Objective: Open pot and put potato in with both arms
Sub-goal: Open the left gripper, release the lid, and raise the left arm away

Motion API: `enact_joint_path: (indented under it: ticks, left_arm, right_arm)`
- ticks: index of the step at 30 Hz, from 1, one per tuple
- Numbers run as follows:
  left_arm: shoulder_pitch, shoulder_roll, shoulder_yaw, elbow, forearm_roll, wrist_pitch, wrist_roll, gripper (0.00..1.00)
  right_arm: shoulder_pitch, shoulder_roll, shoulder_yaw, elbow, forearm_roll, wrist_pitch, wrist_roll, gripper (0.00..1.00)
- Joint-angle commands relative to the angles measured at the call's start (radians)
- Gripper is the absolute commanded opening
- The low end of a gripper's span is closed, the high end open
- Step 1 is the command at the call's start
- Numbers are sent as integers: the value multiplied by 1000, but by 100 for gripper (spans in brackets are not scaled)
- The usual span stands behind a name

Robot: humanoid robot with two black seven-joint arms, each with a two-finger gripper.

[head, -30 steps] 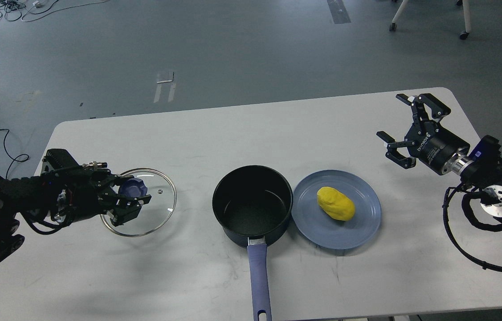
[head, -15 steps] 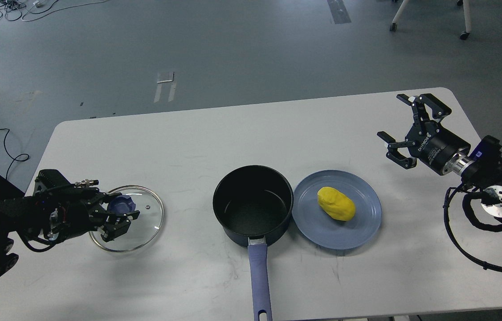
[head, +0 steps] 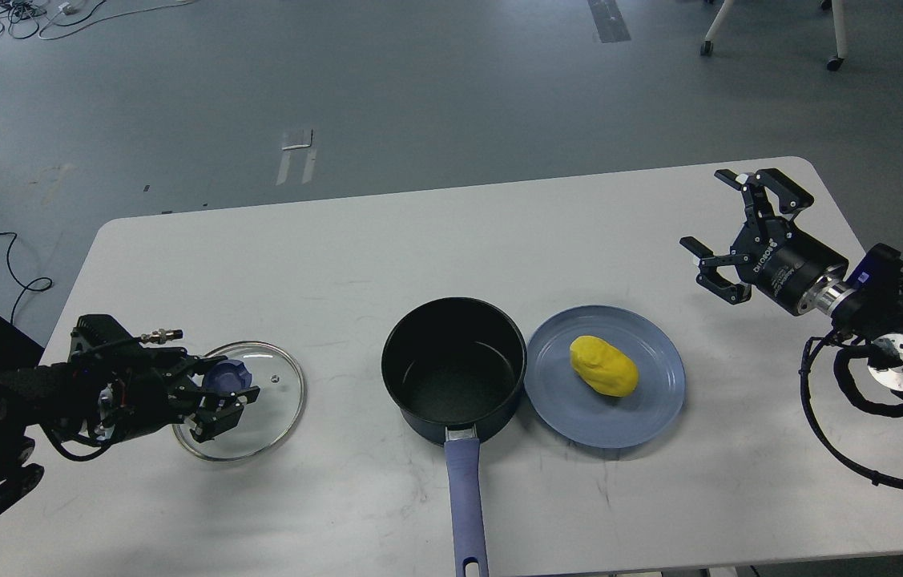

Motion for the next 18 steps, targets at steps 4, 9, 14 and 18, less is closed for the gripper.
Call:
enact_joint_path:
  ticks: [4, 9, 14, 18]
  left_arm:
    - [-17, -2, -3, -3, -81, -3, 0, 98]
    - [-96, 3, -14, -13, -528, -81, 0, 98]
    - [-236, 1, -18, -15, -1056, -284, 0, 98]
    - [-270, -22, -21, -15, -1487, -316, 0, 98]
  right_arm:
    - [2, -5, 0, 1, 0, 0, 0, 100]
    - [11, -6, 0, 3, 0, 0, 0, 100]
    - [18, -6, 0, 1, -2, 0, 0, 100]
    - [17, -6, 0, 0, -2, 0, 0, 100]
